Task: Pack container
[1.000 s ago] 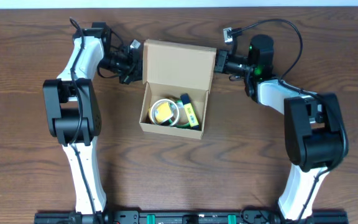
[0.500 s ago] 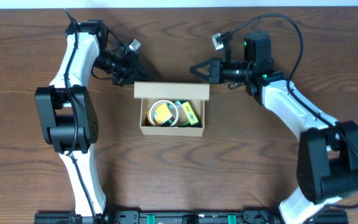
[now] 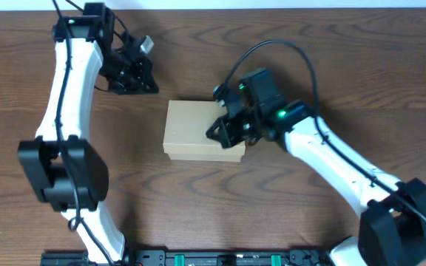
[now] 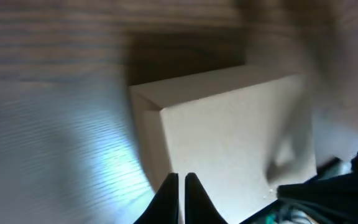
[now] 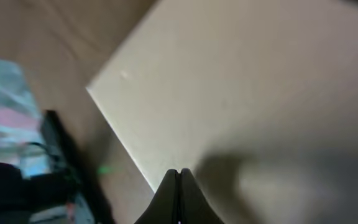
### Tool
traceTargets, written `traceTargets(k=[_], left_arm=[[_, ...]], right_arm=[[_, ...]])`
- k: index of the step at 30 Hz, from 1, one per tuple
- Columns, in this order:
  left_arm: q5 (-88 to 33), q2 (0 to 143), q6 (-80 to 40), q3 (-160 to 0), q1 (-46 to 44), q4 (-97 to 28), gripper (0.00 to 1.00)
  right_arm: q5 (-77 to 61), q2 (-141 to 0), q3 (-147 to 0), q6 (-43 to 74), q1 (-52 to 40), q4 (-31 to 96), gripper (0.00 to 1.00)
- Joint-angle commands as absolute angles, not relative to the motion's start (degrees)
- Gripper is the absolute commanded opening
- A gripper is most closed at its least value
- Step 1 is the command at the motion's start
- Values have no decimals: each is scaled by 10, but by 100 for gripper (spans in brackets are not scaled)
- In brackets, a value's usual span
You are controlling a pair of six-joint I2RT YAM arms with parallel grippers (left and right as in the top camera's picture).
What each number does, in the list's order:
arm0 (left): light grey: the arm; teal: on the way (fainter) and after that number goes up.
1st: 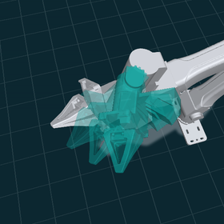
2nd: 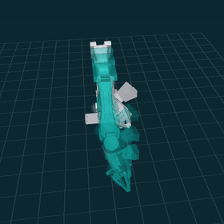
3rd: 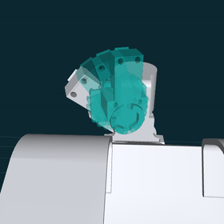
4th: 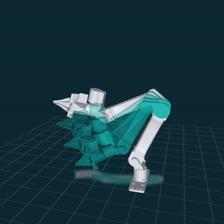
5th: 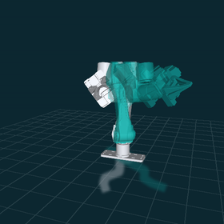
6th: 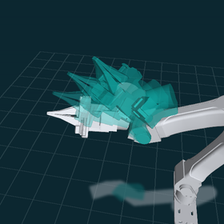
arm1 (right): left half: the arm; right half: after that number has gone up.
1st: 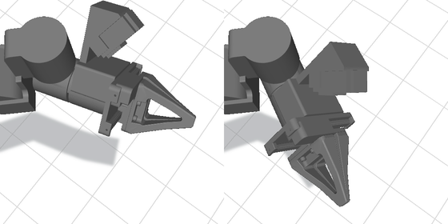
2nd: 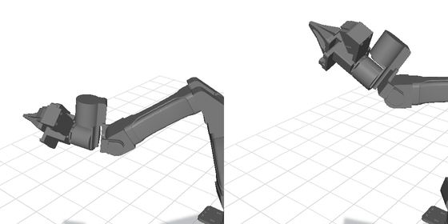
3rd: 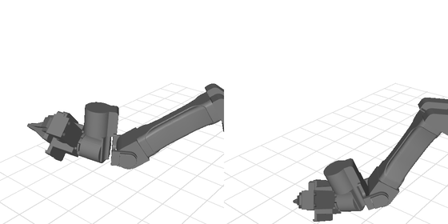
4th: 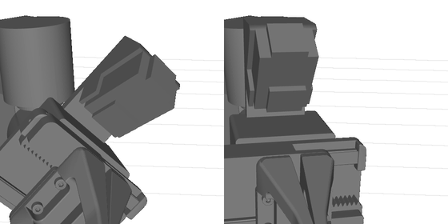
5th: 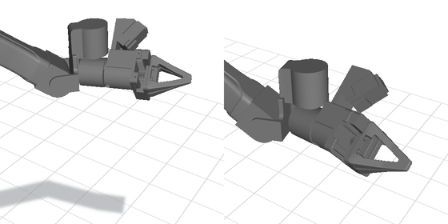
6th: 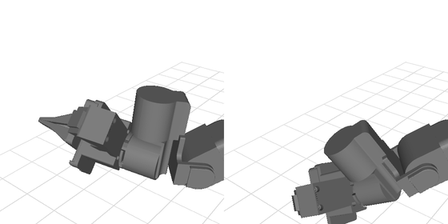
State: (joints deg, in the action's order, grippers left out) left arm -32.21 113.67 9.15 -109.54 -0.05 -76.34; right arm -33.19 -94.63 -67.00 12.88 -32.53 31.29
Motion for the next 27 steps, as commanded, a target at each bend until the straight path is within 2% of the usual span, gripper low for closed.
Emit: traceTargets(k=[1, 6, 17, 19, 20, 21, 22, 23, 27], left_arm=[[-255, 1094, 73, -1105, 1, -755, 12], [-234, 1039, 36, -1105, 1, -726, 16], [-209, 1018, 25, -1105, 1, -724, 17], [-209, 1015, 25, -1105, 1, -724, 28], [-210, 1011, 25, -1105, 1, -724, 41], [-210, 1006, 25, -1105, 1, -724, 63], [-210, 999, 25, -1105, 1, -724, 96], [-210, 994, 25, -1105, 1, -726, 96], [-208, 955, 26, -1105, 1, -782, 96]], right_arm=[[-221, -936, -671, 115, -356, 332, 1], [-128, -961, -671, 117, -396, 371, 1], [-77, -986, -672, 102, -403, 361, 1], [-93, -955, -682, 93, -403, 345, 1], [-95, -932, -691, 85, -403, 345, 3], [-95, -911, -700, 74, -403, 348, 14], [-94, -883, -708, 58, -402, 352, 63], [-92, -859, -712, 48, -400, 357, 99], [-88, -727, -712, 0, -365, 441, 99]])
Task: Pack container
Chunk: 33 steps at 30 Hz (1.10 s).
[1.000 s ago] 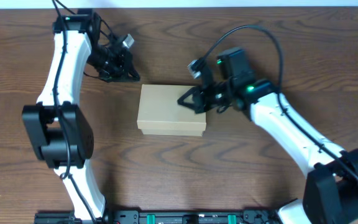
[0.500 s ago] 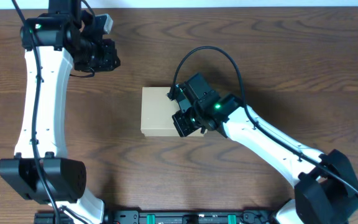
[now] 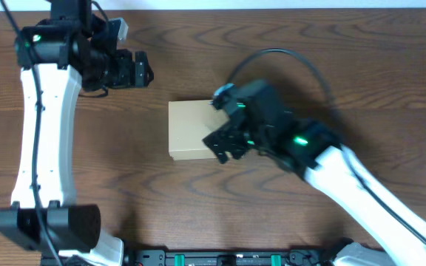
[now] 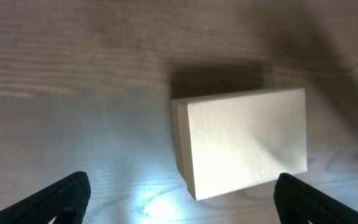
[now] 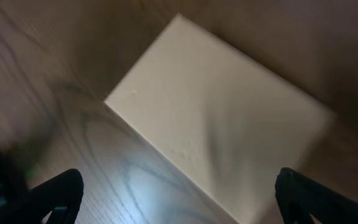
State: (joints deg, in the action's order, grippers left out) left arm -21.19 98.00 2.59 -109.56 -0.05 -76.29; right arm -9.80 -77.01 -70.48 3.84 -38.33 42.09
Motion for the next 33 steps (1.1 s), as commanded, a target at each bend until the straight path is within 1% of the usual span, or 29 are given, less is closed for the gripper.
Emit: traceTargets(k=[1, 4, 5, 7, 10, 15, 17, 21, 25, 27, 33], left_arm=[[-208, 945, 28, -1104, 1, -795, 96], [-208, 901, 32, -1079, 1, -802, 96], [-208, 866, 32, -1049, 1, -793, 95], [-205, 772, 26, -952, 1, -754, 96], [-204, 672, 10, -836, 1, -711, 96], [-204, 491, -35, -657, 1, -666, 96], [-199, 426, -53, -617, 1, -648, 95], [-150, 356, -119, -574, 1, -641, 95], [-176, 332, -133, -533, 1, -584, 95], [-192, 329, -162, -519, 1, -549, 95], [-149, 330, -138, -519, 1, -572, 95]], right_arm=[[-87, -702, -712, -5, -354, 461, 99], [-70, -622, -705, -10, -316, 524, 99], [-67, -574, -691, -15, -292, 544, 99], [-66, -460, -641, -18, -246, 564, 99], [-65, -354, -584, -17, -215, 568, 99], [-2, -216, -516, 34, -194, 576, 99], [-2, -206, -511, 34, -194, 576, 99], [-2, -206, -511, 34, -195, 578, 99], [-2, -206, -511, 34, -195, 578, 99], [-2, -206, -511, 34, -195, 578, 99], [-2, -206, -511, 34, -195, 578, 99]])
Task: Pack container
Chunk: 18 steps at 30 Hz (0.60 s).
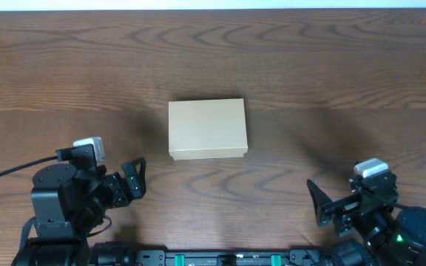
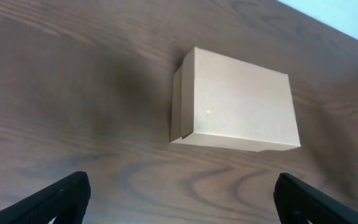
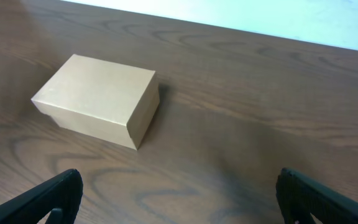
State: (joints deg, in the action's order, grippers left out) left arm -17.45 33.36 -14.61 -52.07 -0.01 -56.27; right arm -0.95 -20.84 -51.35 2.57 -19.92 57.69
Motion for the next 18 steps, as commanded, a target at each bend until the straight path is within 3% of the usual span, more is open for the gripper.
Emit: traceTargets(k=[1, 6, 13, 18], left_arm=[[-143, 329, -122, -519, 1, -569, 95], [-144, 329, -1, -519, 1, -539, 96], [-115, 296, 36, -464, 1, -497, 95], [-107, 172, 39, -325, 1, -419, 95]], right_arm=[[-2, -206, -511, 34, -195, 578, 99], [-2, -206, -511, 34, -195, 578, 99], [-2, -206, -511, 34, -195, 597, 99], [-2, -206, -511, 34, -195, 640, 99]])
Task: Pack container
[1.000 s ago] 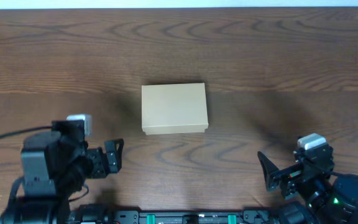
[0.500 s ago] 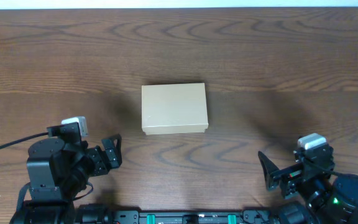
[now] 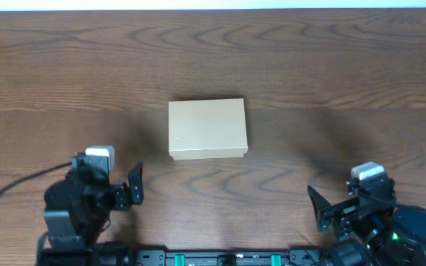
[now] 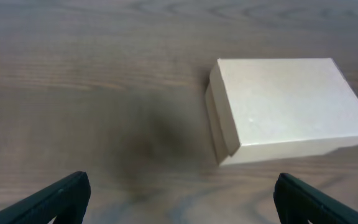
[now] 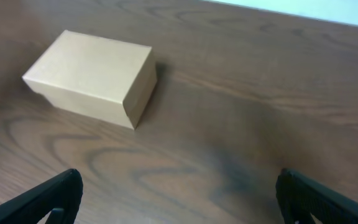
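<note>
A closed tan cardboard box (image 3: 207,129) lies alone in the middle of the wooden table, lid on. It also shows in the left wrist view as the box (image 4: 291,106) and in the right wrist view as the box (image 5: 89,74). My left gripper (image 3: 128,193) sits folded back at the near left, well short of the box, open wide with nothing between its fingers (image 4: 61,199). At the near right my right gripper (image 3: 324,214) is likewise open and empty, its fingertips (image 5: 322,199) far apart.
The dark wood table (image 3: 331,66) runs to a pale strip at its far edge. A black rail (image 3: 220,258) with green marks lies along the near edge between the two arm bases.
The left arm has shifted a little right and turned, so the box now sits at the right of its view. The right arm has barely moved. Both grippers stay open.
First both grippers were shut, the right one on the box's right end, the left one beyond its far-left corner. Then both were open and lifted above the box. After that both arms were folded back at the near edge, where they still are.
</note>
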### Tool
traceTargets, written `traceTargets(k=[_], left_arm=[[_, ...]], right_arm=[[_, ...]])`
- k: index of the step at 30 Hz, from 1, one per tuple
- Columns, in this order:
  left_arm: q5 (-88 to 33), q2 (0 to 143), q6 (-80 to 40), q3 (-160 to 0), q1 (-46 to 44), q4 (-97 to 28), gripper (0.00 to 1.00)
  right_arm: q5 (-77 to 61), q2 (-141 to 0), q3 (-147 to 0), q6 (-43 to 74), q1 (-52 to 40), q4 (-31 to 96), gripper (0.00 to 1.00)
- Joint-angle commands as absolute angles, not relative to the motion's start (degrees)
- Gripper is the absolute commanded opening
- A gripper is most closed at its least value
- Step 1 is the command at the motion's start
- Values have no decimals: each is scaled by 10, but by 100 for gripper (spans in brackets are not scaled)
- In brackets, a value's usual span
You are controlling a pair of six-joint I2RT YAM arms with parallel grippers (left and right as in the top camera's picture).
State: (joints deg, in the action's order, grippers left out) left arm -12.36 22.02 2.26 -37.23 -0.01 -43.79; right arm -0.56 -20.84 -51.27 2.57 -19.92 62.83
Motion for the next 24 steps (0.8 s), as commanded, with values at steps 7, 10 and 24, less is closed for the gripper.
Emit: traceTargets(k=[7, 10, 24], left_arm=[[-38, 48, 39, -206, 0, -414, 96], [-38, 17, 60, -173, 0, -420, 95], [20, 2, 63, -132, 0, -500, 95]], right_arm=[[-2, -206, -511, 34, -195, 677, 99], [-2, -206, -511, 34, -195, 677, 99], [-2, -206, -511, 34, -195, 677, 99]])
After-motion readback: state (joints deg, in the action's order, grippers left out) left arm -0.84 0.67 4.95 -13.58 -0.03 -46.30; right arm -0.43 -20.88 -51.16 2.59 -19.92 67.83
